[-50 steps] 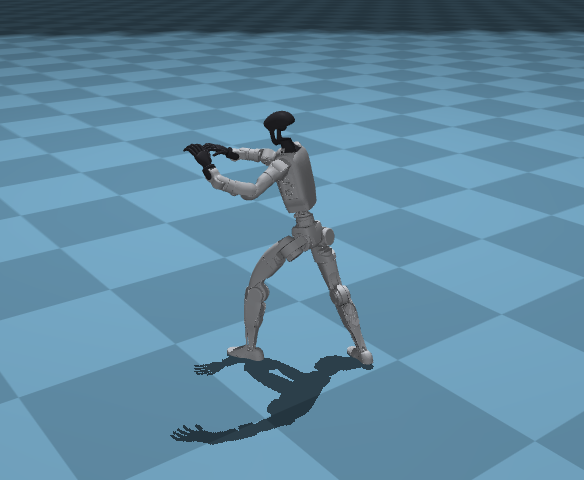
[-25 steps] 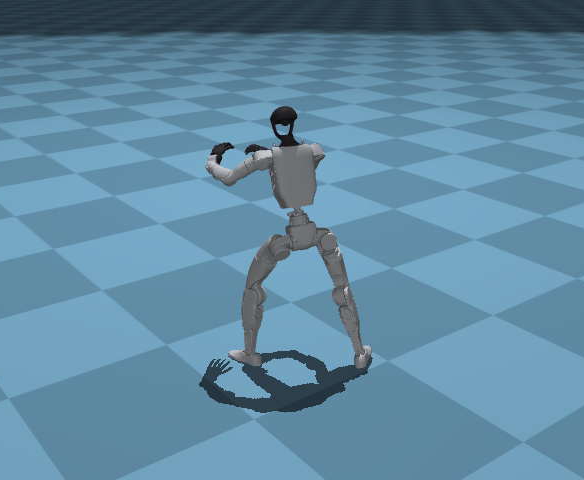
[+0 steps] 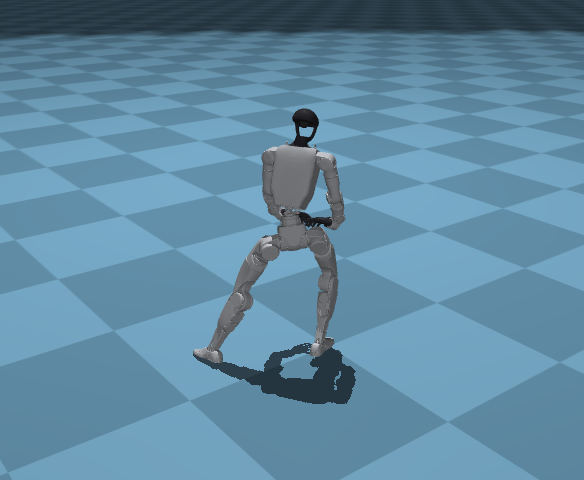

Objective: Kungfu

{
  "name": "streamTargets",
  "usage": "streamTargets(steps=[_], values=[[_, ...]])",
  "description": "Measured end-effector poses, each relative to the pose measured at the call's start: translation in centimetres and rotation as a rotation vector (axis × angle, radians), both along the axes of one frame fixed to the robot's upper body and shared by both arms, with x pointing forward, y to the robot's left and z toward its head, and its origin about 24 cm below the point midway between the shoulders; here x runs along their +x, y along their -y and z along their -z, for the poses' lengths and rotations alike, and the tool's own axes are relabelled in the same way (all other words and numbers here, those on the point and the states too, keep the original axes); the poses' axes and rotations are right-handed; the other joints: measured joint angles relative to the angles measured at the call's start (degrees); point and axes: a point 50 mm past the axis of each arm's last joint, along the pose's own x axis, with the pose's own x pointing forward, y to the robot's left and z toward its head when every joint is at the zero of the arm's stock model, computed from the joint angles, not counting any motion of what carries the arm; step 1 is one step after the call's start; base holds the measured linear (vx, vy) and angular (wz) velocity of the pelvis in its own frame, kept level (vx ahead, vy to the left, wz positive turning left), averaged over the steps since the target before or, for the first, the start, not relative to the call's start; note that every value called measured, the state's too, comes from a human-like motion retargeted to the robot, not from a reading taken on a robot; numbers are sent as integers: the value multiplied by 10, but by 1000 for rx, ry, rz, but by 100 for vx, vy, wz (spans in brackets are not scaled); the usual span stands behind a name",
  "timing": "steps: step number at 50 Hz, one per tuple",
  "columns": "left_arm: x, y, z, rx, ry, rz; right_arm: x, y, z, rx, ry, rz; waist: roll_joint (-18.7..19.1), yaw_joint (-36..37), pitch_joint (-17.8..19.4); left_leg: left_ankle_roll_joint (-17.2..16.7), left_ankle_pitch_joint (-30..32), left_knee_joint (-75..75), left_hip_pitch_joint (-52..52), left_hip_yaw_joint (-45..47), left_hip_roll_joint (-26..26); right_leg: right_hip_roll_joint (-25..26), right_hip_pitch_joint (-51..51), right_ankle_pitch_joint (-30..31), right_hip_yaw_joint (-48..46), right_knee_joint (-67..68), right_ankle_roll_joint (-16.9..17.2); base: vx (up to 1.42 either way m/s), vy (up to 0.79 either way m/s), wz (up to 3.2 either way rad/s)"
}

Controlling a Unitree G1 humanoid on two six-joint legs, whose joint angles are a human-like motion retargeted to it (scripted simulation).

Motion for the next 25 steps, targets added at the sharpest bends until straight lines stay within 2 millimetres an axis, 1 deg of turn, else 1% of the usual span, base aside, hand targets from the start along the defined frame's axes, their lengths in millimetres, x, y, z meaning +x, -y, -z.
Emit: streamTargets(steps=[2,4,8,10,13,17,20,22,25], values=[[-3,14,6,9,14,-9,-6,8,6,1,16,16,8,-18,13,17,10,6,-12,3,4,5,-15,-3,4,3,-12,-17,-15,-34],[-4,21,7,25,45,0,-9,16,6,19,40,20,9,-20,17,30,19,9,-15,10,3,9,-27,-3,13,2,-21,-17,-9,-37],[-9,31,10,47,59,52,-18,28,8,52,36,40,9,-11,12,58,27,12,-18,35,-5,9,-39,7,26,-7,-28,-9,-10,-12],[-12,36,11,48,45,77,-21,31,9,60,15,54,12,-7,9,64,29,12,-17,46,-10,7,-40,11,31,-11,-28,0,0,0],[-16,37,13,44,23,102,-23,32,9,67,-16,61,18,-1,4,60,25,11,-9,51,-15,5,-39,13,37,-10,-28,8,6,0],[-19,36,14,44,-8,137,-26,31,10,73,-68,90,28,6,1,41,8,8,-1,47,-19,3,-35,11,42,-3,-23,9,10,9],[-22,35,17,49,-61,147,-32,28,15,78,-142,124,32,12,0,26,-4,7,-1,46,-23,1,-26,8,43,-4,-16,7,9,28],[-22,35,18,41,-99,144,-34,26,18,81,-199,161,31,15,-1,24,-7,4,-5,44,-29,-2,-20,9,43,-8,-12,11,9,38],[-23,33,15,-29,-148,122,-42,27,27,93,-330,282,24,24,-2,25,-6,-5,-7,41,-43,-8,-4,14,45,-21,0,13,7,53]])
